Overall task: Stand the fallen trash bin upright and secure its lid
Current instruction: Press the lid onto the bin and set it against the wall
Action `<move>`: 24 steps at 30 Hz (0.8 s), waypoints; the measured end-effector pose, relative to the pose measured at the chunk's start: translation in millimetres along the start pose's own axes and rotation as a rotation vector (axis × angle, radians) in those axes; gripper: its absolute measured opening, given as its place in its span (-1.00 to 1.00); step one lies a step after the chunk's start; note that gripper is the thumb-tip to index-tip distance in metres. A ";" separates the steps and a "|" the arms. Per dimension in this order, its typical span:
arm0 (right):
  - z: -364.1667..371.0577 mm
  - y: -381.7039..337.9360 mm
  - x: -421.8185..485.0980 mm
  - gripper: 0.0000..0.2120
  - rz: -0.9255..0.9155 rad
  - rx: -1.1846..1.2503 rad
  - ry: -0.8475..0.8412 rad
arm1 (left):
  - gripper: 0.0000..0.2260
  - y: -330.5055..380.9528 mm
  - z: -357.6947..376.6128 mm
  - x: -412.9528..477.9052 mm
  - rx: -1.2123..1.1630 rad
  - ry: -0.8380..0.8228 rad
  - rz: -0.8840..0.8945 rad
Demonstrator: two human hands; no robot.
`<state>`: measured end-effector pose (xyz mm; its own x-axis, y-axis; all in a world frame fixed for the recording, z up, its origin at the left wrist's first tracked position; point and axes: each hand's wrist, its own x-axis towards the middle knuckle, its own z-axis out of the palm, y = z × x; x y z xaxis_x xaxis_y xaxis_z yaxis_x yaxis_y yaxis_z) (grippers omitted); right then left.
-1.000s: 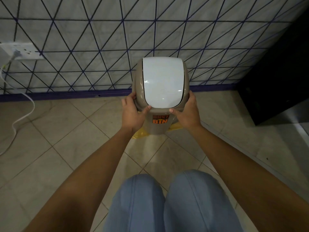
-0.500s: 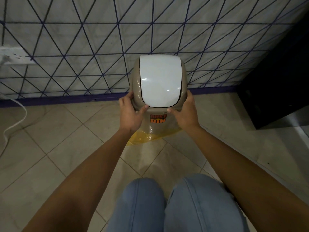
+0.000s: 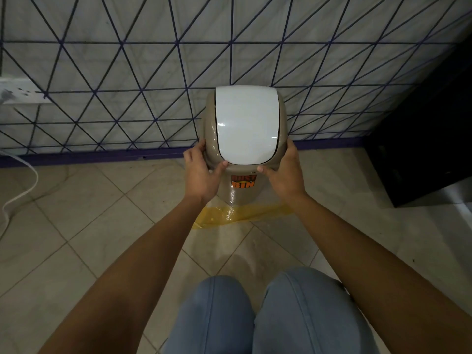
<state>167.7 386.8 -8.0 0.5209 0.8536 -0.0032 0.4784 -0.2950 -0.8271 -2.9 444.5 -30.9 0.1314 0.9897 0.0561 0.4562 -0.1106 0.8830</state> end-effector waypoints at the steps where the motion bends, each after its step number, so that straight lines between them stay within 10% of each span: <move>1: -0.1 -0.1 1.1 -0.09 0.002 -0.001 0.001 | -0.33 0.3 1.0 0.7 0.002 0.001 0.002; 24: -3.9 4.1 20.4 -0.10 0.017 0.002 0.017 | -0.26 7.3 11.7 11.5 -0.043 0.021 -0.061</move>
<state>183.1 401.4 -9.3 0.5410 0.8410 -0.0080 0.4680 -0.3090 -0.8279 12.2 454.0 -29.2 0.0855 0.9963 0.0112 0.4249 -0.0466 0.9040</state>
